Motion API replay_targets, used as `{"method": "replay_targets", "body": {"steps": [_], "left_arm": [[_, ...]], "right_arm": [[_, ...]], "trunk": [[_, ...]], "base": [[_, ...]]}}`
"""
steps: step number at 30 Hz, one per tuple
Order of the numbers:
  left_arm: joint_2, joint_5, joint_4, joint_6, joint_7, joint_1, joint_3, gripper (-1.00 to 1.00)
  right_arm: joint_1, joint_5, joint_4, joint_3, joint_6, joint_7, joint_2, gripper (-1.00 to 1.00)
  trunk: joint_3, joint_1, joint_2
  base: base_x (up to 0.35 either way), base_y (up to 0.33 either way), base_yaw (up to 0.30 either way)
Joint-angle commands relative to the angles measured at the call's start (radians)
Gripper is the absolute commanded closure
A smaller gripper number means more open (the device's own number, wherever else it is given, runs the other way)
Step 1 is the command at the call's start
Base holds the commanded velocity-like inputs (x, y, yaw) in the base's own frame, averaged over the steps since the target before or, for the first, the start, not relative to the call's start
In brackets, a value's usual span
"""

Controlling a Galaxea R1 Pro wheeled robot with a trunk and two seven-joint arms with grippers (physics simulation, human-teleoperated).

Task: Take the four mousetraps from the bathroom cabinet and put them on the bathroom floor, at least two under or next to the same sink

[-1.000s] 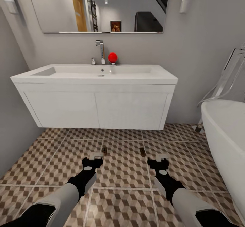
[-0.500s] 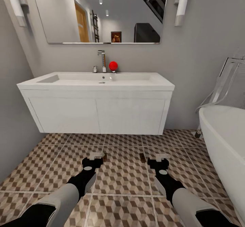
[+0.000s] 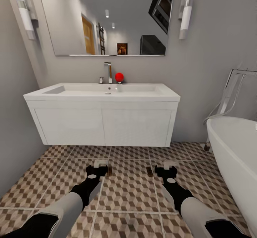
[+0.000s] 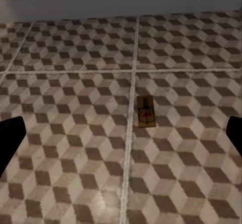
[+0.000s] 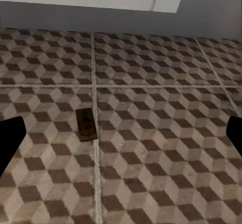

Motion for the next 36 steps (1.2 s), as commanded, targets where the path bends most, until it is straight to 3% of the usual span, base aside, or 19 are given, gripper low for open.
{"method": "replay_targets", "body": {"steps": [1, 8, 36], "left_arm": [[0.000, -0.004, 0.001, -0.001, 0.007, -0.001, -0.007, -1.00], [0.000, -0.004, 0.001, -0.002, 0.007, -0.001, -0.007, -1.00], [-0.001, -0.004, 0.001, -0.003, 0.007, -0.001, -0.007, -1.00]], "right_arm": [[-0.001, -0.001, 0.001, 0.008, -0.001, -0.008, 0.000, -1.00], [-0.001, -0.001, 0.001, 0.008, -0.001, -0.008, 0.000, -1.00], [-0.001, -0.001, 0.001, 0.008, 0.000, -0.008, 0.000, -1.00]], "trunk": [[0.003, -0.001, 0.000], [0.030, -0.004, 0.002], [0.118, -0.111, 0.197]], "base": [[0.000, 0.000, 0.000], [0.000, 0.000, 0.000], [0.000, 0.000, 0.000]]}}
